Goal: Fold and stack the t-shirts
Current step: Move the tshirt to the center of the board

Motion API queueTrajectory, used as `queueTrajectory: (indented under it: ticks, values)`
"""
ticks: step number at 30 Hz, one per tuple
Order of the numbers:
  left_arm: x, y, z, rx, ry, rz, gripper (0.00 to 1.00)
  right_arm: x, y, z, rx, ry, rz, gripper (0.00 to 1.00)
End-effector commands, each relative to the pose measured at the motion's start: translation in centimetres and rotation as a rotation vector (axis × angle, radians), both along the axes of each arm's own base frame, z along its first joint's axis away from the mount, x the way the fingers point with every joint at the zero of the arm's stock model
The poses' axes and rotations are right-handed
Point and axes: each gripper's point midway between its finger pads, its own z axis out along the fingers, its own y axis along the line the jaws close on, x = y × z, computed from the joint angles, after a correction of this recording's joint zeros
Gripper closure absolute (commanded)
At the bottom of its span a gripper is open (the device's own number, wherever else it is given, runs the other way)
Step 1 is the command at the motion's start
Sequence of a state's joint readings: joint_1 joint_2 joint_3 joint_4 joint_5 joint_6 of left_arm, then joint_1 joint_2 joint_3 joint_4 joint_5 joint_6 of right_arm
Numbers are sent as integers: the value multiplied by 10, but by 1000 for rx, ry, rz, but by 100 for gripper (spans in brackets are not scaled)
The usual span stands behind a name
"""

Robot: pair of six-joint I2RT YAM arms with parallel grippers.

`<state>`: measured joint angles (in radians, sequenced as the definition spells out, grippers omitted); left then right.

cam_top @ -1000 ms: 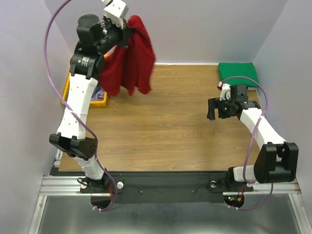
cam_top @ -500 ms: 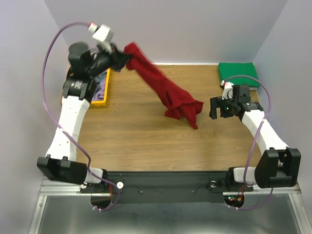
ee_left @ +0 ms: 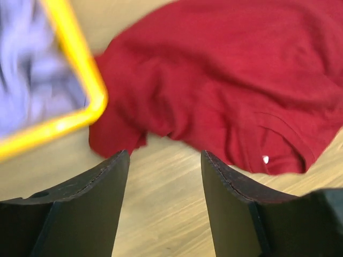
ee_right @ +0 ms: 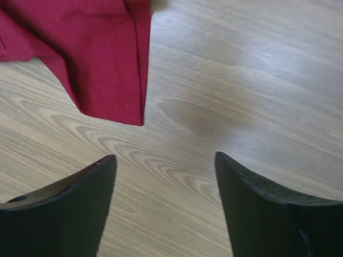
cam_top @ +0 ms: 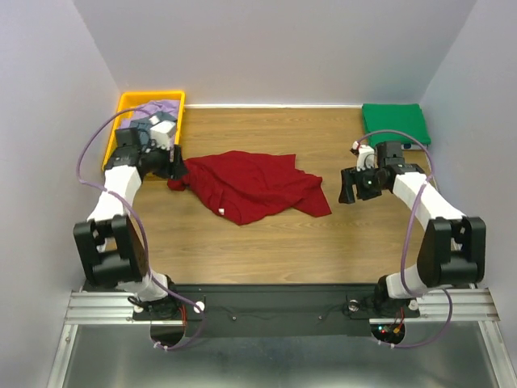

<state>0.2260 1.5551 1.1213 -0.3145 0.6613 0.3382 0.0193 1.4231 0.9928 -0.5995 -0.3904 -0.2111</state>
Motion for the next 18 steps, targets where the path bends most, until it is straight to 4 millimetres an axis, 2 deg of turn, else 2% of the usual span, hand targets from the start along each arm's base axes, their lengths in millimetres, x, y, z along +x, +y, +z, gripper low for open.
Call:
queueTrajectory:
  ticks: [1,3,4,8,10,11,12,17,18]
  values:
    - [-22,-65,51,166,-263,-358,34,16,18,8,104,5,61,25]
    - [-45,-89,33,212,-242,-466,34,22,23,4,124,26,64,29]
    - [-60,-118,27,216,-246,-559,34,26,25,1,131,30,64,30]
    - [-93,-157,-5,298,-242,-681,34,42,28,-18,150,76,34,30]
    - [-103,-176,-14,323,-246,-735,33,50,32,-22,166,82,38,31]
    - [-104,-179,-19,338,-246,-743,33,53,34,-25,175,91,37,31]
    - [-102,-181,-26,369,-244,-737,33,52,39,-37,182,129,38,32]
    - [-105,-199,-50,457,-251,-781,32,58,56,-54,208,169,56,32]
    - [-106,-203,-58,480,-241,-794,32,57,60,-62,210,196,58,31]
